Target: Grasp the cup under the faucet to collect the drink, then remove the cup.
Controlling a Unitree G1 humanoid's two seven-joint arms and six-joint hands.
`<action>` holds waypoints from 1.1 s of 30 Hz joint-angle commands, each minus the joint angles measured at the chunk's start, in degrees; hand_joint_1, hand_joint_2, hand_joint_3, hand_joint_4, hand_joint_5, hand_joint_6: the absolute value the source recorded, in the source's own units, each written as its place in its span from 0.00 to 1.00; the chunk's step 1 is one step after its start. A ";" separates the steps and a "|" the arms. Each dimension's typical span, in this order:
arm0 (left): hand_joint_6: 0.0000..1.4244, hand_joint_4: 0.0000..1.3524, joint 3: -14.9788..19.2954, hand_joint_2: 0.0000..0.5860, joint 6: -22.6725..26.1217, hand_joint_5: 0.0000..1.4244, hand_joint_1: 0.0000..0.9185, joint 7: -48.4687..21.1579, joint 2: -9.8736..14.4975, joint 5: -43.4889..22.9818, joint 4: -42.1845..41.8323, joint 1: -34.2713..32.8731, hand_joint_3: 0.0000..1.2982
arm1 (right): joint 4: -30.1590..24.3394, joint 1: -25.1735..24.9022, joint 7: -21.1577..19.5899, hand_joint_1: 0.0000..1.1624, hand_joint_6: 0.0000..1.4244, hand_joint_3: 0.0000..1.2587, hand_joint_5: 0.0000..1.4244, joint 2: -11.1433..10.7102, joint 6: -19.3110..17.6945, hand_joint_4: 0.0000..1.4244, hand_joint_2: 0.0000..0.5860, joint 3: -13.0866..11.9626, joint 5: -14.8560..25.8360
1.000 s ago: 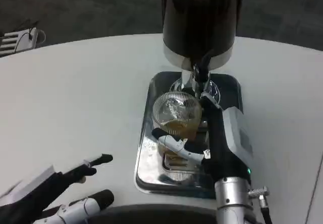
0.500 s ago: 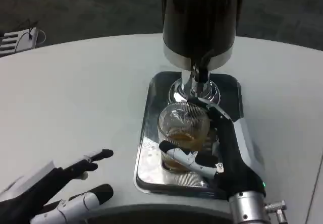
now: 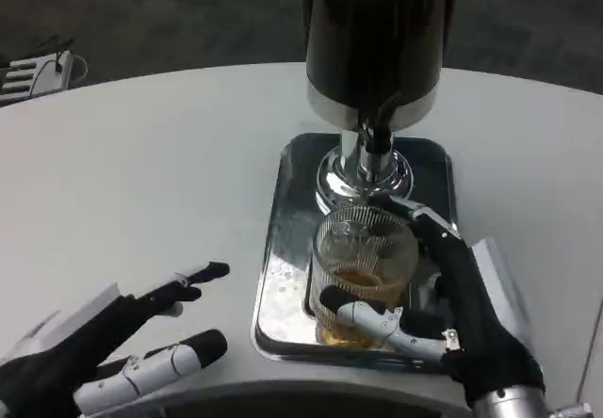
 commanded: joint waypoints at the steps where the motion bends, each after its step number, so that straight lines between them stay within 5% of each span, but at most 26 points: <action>1: 0.09 0.05 -1.12 0.23 -2.43 0.08 0.00 0.76 0.23 1.63 0.88 -1.42 0.10 | -7.71 4.12 2.90 0.77 1.00 0.78 1.00 -1.00 -1.50 0.83 0.50 -1.74 2.69; 10: 0.07 0.04 -3.69 0.23 -6.70 0.06 0.00 0.99 0.60 5.29 0.44 -4.24 0.09 | -19.72 10.62 10.87 0.77 1.00 0.79 1.00 -3.53 0.45 0.85 0.50 -4.96 7.46; 20: 0.01 0.00 -5.83 0.22 -9.41 0.00 0.00 -0.34 1.94 7.58 -4.04 -4.74 0.05 | -30.16 16.26 20.29 0.78 1.00 0.79 1.00 -8.98 1.98 0.85 0.51 -10.55 12.35; 33: 0.00 0.00 -2.69 0.22 -7.50 0.00 0.00 0.87 3.07 16.58 -16.56 1.59 0.00 | -39.91 20.16 28.48 0.78 1.00 0.80 1.00 -13.28 3.99 0.86 0.51 -14.47 16.86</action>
